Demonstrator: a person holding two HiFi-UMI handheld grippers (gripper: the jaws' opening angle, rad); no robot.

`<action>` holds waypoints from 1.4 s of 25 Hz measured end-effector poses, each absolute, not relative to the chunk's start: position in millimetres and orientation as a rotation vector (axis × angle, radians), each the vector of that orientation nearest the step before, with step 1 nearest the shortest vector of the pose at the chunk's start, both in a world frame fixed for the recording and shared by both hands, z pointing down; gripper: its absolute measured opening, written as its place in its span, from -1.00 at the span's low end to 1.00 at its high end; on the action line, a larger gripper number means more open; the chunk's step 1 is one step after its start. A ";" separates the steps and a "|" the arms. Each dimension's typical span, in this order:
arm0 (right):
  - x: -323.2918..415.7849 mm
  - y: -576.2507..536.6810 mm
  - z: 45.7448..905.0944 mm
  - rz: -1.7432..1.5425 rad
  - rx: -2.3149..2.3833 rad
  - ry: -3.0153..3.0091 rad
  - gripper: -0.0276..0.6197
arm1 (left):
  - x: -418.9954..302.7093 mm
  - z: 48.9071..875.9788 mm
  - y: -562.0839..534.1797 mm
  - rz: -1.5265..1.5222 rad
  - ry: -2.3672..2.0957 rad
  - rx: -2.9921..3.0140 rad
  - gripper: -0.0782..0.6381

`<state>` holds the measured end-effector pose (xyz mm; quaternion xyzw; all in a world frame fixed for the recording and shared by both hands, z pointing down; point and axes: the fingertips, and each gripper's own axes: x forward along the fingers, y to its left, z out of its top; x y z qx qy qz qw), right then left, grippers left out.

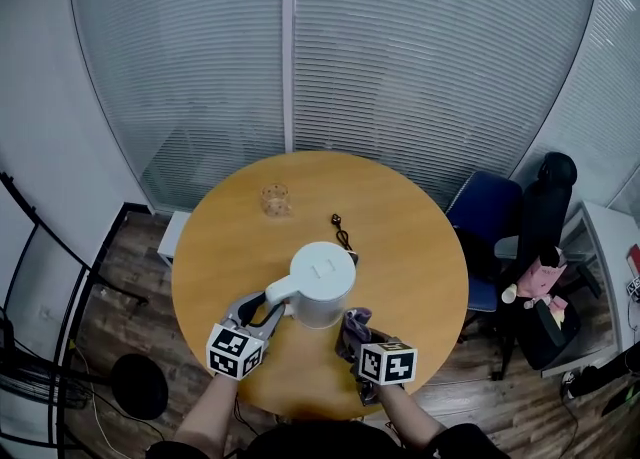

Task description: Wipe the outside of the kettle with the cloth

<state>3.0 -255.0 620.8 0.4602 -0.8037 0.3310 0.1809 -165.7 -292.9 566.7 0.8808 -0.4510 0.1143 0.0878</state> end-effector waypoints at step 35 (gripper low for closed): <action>23.3 -327.3 730.7 1.600 1.221 -1.992 -0.62 | -166.6 570.0 -290.0 0.229 -1.428 2.524 -0.31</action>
